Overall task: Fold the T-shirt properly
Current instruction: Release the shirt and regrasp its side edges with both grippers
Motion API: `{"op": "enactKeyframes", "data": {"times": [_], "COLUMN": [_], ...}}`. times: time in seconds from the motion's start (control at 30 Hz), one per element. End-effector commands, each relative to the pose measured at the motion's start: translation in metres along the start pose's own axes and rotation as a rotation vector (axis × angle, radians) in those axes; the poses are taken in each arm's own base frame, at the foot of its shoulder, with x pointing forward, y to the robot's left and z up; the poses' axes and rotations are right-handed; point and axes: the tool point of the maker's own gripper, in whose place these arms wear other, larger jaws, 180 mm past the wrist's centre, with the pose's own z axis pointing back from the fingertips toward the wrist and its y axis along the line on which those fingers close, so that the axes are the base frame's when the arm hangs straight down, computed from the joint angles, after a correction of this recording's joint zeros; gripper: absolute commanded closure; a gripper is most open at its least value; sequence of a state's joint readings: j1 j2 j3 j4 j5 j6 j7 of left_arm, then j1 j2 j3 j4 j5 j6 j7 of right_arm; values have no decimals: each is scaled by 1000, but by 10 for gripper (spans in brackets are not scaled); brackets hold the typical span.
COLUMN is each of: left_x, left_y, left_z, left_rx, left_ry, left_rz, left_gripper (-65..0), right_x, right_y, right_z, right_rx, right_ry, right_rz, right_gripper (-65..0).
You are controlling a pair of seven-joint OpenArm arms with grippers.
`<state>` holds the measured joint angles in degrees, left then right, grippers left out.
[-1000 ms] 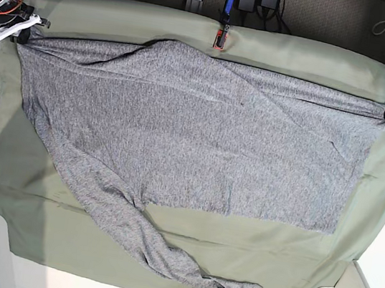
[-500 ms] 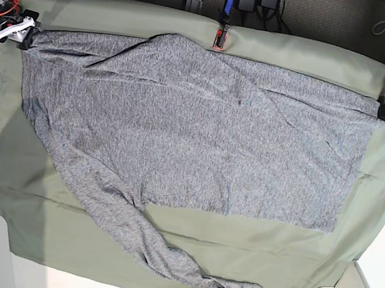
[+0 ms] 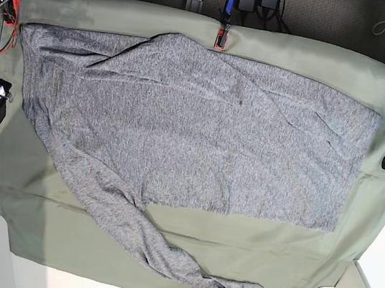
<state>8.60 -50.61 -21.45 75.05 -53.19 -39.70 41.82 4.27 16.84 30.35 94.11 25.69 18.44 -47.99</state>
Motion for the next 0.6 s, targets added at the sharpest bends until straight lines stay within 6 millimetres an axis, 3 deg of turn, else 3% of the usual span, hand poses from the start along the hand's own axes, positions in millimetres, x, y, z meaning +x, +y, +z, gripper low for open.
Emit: {"op": "enactKeyframes", "data": {"times": [0.0,0.17,0.33,0.47,0.57], "left_x": [24,25,36,42,54], "left_y": [9,17,28,24,14], "left_z": [9,6,-9,-34,-58], "left_rx": [24,51,56,36,17], "left_ry": [-60,-91,-133,-121,-120], "left_rz": [-37,-43,36,64,45], "left_gripper": [-305,-305,-305,-305,-305], "right_x": [26,30,2,-30,-41], "right_y": [1,11,41,61,73], "right_z": [-5,-51,-90,-101,-102], "right_rx": [11,68,131,158,181], "right_ry": [-67,-31,102,199,229], "right_rz": [-6,-86,-74,-49,-56], "right_gripper": [-361,-360,-360,-360,-360]}}
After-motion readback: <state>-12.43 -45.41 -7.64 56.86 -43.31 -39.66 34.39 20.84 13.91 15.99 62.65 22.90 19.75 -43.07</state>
